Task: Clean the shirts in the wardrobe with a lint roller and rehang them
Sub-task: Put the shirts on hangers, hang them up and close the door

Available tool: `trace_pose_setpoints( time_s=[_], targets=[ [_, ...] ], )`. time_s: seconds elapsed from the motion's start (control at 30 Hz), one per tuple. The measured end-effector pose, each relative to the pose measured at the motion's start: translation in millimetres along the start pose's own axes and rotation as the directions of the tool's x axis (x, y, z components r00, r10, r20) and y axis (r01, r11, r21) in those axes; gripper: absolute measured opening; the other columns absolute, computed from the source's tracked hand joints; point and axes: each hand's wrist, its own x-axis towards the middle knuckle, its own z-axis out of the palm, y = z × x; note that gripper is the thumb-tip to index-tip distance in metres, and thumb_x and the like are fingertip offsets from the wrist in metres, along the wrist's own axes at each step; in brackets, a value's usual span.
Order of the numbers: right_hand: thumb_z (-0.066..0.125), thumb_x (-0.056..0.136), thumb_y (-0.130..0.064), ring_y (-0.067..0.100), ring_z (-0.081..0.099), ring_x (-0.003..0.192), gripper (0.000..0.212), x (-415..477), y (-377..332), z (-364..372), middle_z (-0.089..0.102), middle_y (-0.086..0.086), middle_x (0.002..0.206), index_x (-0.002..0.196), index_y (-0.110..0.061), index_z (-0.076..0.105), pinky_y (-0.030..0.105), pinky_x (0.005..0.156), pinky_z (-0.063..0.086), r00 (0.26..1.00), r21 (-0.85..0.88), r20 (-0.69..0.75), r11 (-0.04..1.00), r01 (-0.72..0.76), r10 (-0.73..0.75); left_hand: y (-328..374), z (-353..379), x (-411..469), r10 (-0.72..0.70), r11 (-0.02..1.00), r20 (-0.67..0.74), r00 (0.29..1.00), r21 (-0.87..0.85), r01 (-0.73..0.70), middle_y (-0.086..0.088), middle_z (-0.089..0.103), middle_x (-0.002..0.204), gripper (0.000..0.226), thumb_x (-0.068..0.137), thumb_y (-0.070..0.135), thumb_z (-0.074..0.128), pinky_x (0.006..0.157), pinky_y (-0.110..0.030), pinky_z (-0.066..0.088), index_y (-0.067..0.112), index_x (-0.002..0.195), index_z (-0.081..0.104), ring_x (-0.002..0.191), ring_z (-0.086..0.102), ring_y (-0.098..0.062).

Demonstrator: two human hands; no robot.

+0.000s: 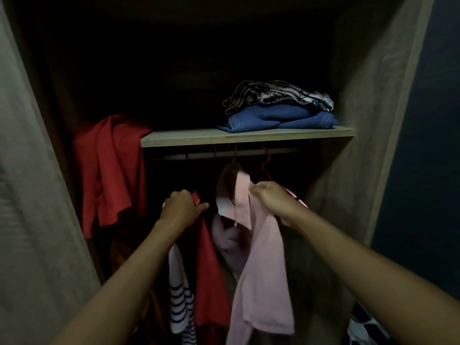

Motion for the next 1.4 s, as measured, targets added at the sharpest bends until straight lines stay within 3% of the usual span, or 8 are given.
trace_pose_setpoints(
  time_s=[0.23, 0.43, 0.6, 0.77, 0.97, 1.17, 1.33, 1.4],
  targets=[
    [0.051, 0.092, -0.02, 0.02, 0.045, 0.063, 0.011, 48, 3, 19, 0.046, 0.009, 0.069, 0.084, -0.014, 0.053, 0.033, 0.059, 0.034, 0.998, -0.004, 0.068, 1.0, 0.01, -0.009, 0, 5, 7, -0.017, 0.974, 0.056, 0.998, 0.224, 0.004, -0.016, 0.059, 0.128, 0.053, 0.086, 0.044, 0.07, 0.093, -0.038, 0.049, 0.008, 0.123, 0.057, 0.118, 0.06, -0.035],
    [0.055, 0.089, -0.026, 0.019, 0.047, 0.064, 0.017, 57, 13, 23, 0.051, 0.008, 0.07, 0.077, -0.014, 0.058, 0.03, 0.058, 0.037, 0.989, -0.098, 0.146, 0.994, 0.044, -0.029, 23, -28, -4, 0.153, 0.966, -0.066, 0.986, 0.219, -0.135, -0.015, 0.068, 0.108, 0.041, 0.088, 0.051, 0.063, 0.084, -0.039, 0.054, 0.014, 0.103, 0.067, 0.103, 0.065, -0.037],
    [0.058, 0.093, -0.028, 0.01, 0.041, 0.046, 0.027, 53, 10, 21, 0.047, 0.002, 0.057, 0.071, -0.012, 0.057, 0.019, 0.043, 0.033, 0.977, -0.244, 0.19, 0.959, 0.142, -0.096, 53, -78, -29, 0.431, 0.902, -0.39, 0.814, 0.204, -0.38, -0.005, 0.07, 0.077, 0.032, 0.089, 0.049, 0.052, 0.066, -0.041, 0.055, 0.021, 0.086, 0.066, 0.076, 0.068, -0.031],
    [0.055, 0.094, -0.022, 0.011, 0.054, 0.052, 0.027, 46, -21, 14, 0.064, 0.005, 0.069, 0.081, -0.001, 0.067, 0.025, 0.058, 0.046, 0.959, -0.383, 0.218, 0.888, 0.252, -0.178, 56, -138, -3, 0.436, 0.894, -0.661, 0.611, 0.238, -0.38, -0.007, 0.07, 0.083, 0.025, 0.09, 0.042, 0.057, 0.067, -0.041, 0.051, 0.018, 0.086, 0.065, 0.083, 0.065, -0.032],
    [0.06, 0.095, -0.038, 0.008, 0.059, 0.055, 0.032, 0, -94, 8, 0.069, 0.004, 0.067, 0.079, -0.012, 0.072, 0.026, 0.059, 0.049, 0.818, -0.304, 0.449, 0.8, 0.517, -0.358, 17, -185, 56, -0.166, 0.948, -0.352, 0.921, 0.2, 0.247, -0.024, 0.052, 0.136, 0.057, 0.089, 0.043, 0.065, 0.106, -0.051, 0.041, 0.005, 0.131, 0.055, 0.126, 0.047, -0.044],
    [0.061, 0.094, -0.043, 0.011, 0.059, 0.05, 0.033, -15, -153, 9, 0.063, -0.003, 0.058, 0.077, -0.016, 0.071, 0.025, 0.052, 0.047, 0.779, -0.257, 0.374, 0.75, 0.609, -0.504, 10, -192, 38, 0.047, 0.978, -0.432, 0.9, 0.202, 0.045, -0.024, 0.065, 0.11, 0.024, 0.086, 0.01, 0.058, 0.087, -0.046, 0.053, 0.002, 0.108, 0.066, 0.102, 0.062, -0.044],
    [0.062, 0.094, -0.038, 0.014, 0.056, 0.047, 0.034, 5, -180, 20, 0.062, 0.0, 0.056, 0.077, -0.011, 0.072, 0.023, 0.047, 0.044, 0.813, -0.185, 0.277, 0.802, 0.568, -0.511, -8, -198, 20, -0.063, 0.948, -0.369, 0.927, 0.268, 0.171, -0.024, 0.057, 0.13, 0.065, 0.088, 0.055, 0.063, 0.1, -0.05, 0.045, 0.004, 0.128, 0.055, 0.122, 0.052, -0.043],
    [0.062, 0.093, -0.039, 0.012, 0.057, 0.047, 0.035, 10, -188, 28, 0.062, -0.001, 0.056, 0.076, -0.011, 0.073, 0.022, 0.046, 0.043, 0.825, -0.183, 0.228, 0.81, 0.558, -0.517, -13, -203, 15, -0.025, 0.97, -0.326, 0.945, 0.219, 0.102, -0.025, 0.061, 0.123, 0.054, 0.09, 0.048, 0.064, 0.095, -0.047, 0.051, 0.003, 0.12, 0.059, 0.113, 0.059, -0.043]
  ],
)
